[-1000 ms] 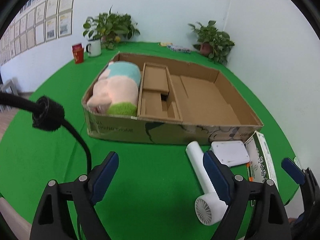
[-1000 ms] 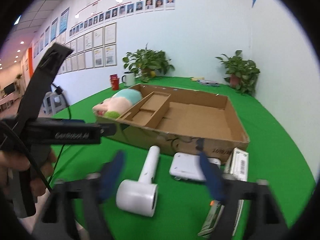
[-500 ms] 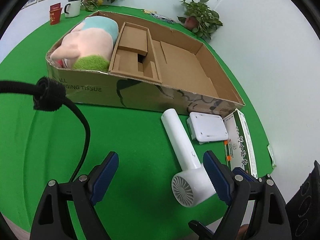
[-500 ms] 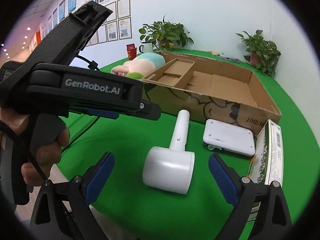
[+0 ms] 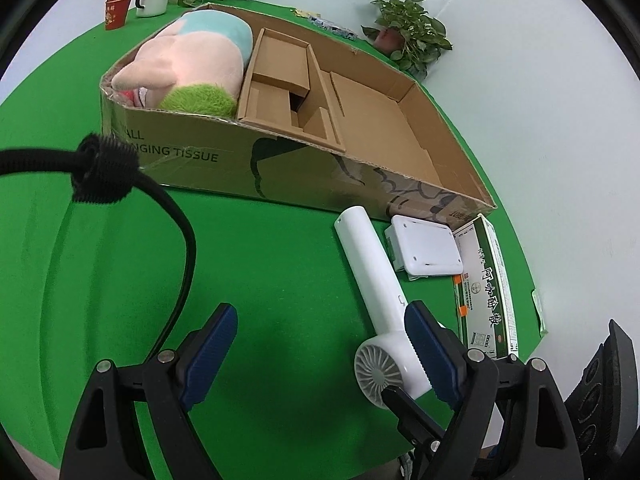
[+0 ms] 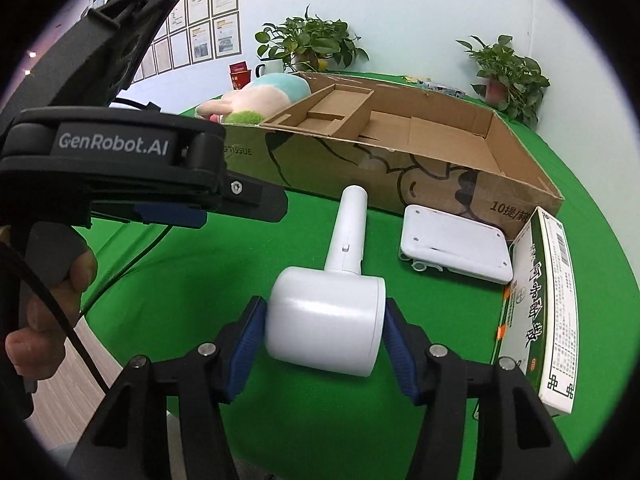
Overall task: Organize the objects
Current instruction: 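Grasp the white hair dryer handle with the left gripper while the right gripper grips its head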
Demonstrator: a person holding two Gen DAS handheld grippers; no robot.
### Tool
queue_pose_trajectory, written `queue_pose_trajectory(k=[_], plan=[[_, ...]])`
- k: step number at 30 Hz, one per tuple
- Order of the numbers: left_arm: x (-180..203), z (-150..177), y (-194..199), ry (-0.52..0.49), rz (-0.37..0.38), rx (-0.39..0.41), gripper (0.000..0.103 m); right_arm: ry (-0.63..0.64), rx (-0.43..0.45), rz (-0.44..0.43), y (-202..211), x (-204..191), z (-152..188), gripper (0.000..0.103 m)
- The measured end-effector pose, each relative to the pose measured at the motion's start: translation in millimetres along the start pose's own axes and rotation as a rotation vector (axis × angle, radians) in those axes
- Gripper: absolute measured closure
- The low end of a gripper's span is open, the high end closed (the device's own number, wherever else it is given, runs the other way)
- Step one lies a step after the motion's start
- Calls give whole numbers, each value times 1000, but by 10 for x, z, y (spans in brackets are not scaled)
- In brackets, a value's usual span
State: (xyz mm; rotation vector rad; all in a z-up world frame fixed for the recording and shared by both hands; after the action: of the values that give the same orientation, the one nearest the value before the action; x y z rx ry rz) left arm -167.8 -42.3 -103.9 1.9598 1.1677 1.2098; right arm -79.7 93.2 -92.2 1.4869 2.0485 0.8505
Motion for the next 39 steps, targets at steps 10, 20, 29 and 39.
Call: queue_pose_trajectory(k=[10, 20, 29, 39], plan=[[-68, 22, -230, 54, 115, -72, 28, -45, -20, -133, 26, -161, -31, 47], [-48, 0, -415, 56, 126, -122, 33, 79, -13, -128, 62, -365, -16, 47], [-26, -39, -475, 20, 68, -125, 64, 129, -10, -104, 91, -465, 9, 47], [-10, -97, -311, 48, 86, -72, 73, 93, -27, -90, 50, -438, -7, 46]])
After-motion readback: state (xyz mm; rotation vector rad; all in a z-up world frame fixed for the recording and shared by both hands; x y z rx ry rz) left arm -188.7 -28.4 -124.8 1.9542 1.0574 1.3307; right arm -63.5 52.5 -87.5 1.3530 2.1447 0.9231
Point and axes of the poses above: each gripper's, at about its wrist camera, not at the fingertips, and y roughly against the way its jaws point, x to its right, z to its underside, the point moved 3 cm from there along -y, roughly the way its jaws point, and after that the axes turned 2 degrees about -z, right-handed, at the moved point
